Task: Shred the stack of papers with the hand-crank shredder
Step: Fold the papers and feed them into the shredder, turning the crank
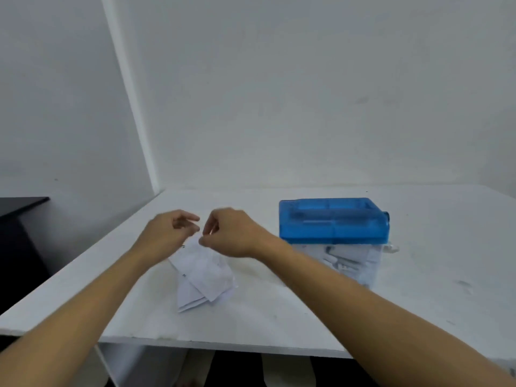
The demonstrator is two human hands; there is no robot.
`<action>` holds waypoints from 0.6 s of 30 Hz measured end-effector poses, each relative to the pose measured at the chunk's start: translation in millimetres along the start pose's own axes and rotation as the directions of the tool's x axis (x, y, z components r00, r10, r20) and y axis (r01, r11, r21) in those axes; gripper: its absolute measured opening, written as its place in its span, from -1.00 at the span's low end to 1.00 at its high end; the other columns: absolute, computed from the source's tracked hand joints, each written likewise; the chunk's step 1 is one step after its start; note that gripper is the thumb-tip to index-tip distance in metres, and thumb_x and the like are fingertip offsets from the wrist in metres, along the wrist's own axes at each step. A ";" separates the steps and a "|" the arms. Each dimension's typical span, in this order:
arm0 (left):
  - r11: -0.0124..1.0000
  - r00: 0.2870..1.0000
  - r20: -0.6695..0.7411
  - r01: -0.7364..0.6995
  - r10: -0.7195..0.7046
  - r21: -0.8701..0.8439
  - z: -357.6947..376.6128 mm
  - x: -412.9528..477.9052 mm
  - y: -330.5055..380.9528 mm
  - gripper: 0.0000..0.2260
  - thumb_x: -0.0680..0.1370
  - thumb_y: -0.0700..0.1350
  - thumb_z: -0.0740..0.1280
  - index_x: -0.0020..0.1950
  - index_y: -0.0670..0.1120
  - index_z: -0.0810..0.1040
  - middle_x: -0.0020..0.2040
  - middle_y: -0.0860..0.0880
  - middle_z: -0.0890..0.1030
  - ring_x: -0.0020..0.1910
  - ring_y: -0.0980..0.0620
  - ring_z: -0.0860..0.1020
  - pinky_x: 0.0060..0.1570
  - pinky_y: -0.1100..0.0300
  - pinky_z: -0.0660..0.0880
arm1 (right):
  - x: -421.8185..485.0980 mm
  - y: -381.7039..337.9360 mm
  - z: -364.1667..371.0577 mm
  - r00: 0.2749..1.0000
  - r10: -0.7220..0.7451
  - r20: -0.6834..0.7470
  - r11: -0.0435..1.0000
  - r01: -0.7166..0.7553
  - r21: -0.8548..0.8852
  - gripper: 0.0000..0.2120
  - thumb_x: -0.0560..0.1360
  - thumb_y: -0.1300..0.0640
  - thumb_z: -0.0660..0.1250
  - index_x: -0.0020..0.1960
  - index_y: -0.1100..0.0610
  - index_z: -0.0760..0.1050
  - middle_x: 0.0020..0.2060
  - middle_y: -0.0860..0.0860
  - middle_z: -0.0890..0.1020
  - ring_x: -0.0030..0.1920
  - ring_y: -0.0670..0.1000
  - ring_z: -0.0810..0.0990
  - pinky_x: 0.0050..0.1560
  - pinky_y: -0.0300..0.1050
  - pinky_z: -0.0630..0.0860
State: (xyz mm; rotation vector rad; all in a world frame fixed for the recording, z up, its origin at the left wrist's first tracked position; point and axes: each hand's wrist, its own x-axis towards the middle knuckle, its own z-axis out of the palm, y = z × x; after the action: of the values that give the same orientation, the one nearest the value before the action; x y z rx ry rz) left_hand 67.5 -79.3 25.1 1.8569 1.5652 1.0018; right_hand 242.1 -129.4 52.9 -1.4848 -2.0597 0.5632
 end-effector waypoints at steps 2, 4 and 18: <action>0.994 0.995 -0.096 0.045 -0.036 0.095 9.5 -1.5 -29.5 -0.83 0.54 -0.23 0.41 0.08 -0.02 0.64 -0.03 -0.03 0.68 -0.03 -0.02 0.60 -0.14 0.22 0.42 | 9.0 10.1 26.2 0.996 0.075 0.045 0.995 -0.072 -0.063 -0.62 0.51 -0.03 0.40 0.23 0.17 0.53 0.21 0.12 0.58 0.20 0.10 0.54 0.12 -0.10 0.49; 0.989 0.985 -0.149 0.101 -0.085 0.104 17.8 -6.8 -51.1 -0.78 0.54 -0.25 0.38 0.17 -0.10 0.59 -0.02 -0.04 0.62 -0.05 -0.03 0.55 -0.15 0.21 0.37 | 14.8 19.9 50.6 0.985 0.160 0.060 0.982 -0.153 -0.110 -0.38 0.48 -0.17 0.41 0.39 0.18 0.39 0.32 0.14 0.47 0.31 0.14 0.45 0.25 -0.02 0.45; 0.943 0.985 -0.136 -0.052 0.102 0.327 42.9 -36.3 -74.8 -0.71 0.64 -0.17 0.23 0.37 -0.06 0.37 0.00 0.03 0.48 -0.07 0.08 0.50 -0.03 0.21 0.50 | 10.5 51.4 101.7 0.958 0.241 -0.154 0.962 -0.256 -0.091 -0.55 0.45 -0.26 0.37 0.16 0.04 0.51 0.09 -0.02 0.53 0.17 0.06 0.46 0.20 -0.04 0.42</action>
State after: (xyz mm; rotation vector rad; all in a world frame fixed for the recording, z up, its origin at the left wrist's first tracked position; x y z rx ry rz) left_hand 54.4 -96.0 -66.1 2.1177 1.8518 0.9871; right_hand 212.0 -106.2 -55.0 -1.8111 -1.8337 0.4291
